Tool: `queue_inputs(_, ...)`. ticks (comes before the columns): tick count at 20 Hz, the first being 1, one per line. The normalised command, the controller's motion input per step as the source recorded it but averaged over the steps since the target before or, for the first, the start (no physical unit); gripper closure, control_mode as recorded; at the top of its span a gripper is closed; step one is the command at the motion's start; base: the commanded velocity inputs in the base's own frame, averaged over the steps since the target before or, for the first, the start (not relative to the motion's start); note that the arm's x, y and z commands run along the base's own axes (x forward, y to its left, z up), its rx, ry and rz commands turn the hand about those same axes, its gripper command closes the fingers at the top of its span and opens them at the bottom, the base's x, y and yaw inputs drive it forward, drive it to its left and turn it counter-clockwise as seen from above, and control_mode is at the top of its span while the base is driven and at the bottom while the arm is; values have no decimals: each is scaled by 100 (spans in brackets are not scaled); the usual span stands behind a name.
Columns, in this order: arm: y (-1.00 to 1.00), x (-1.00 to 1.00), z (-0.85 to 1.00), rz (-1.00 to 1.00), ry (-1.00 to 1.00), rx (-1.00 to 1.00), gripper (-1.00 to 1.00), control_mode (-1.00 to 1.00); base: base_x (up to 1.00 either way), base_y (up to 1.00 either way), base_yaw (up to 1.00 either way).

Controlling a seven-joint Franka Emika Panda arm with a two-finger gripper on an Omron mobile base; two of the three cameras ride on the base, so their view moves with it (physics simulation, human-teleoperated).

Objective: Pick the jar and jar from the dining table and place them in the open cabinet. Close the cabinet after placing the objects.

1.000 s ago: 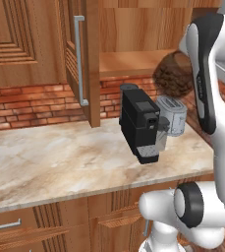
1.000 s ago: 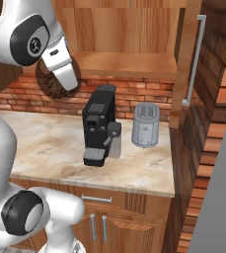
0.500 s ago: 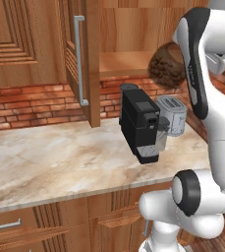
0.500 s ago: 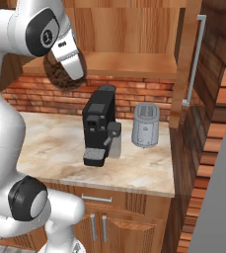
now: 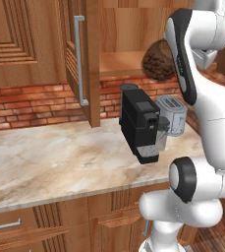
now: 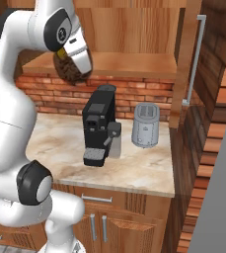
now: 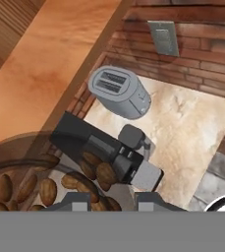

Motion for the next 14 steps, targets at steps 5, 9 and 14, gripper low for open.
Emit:
queue_inputs(5,0,51,-8,0,0,0,100,-100,0,0,0)
queue_inputs(9,0,51,-4,0,0,0,100,-100,0,0,0)
queue_inputs(14,0,45,0,0,0,0,100,-100,0,0,0)
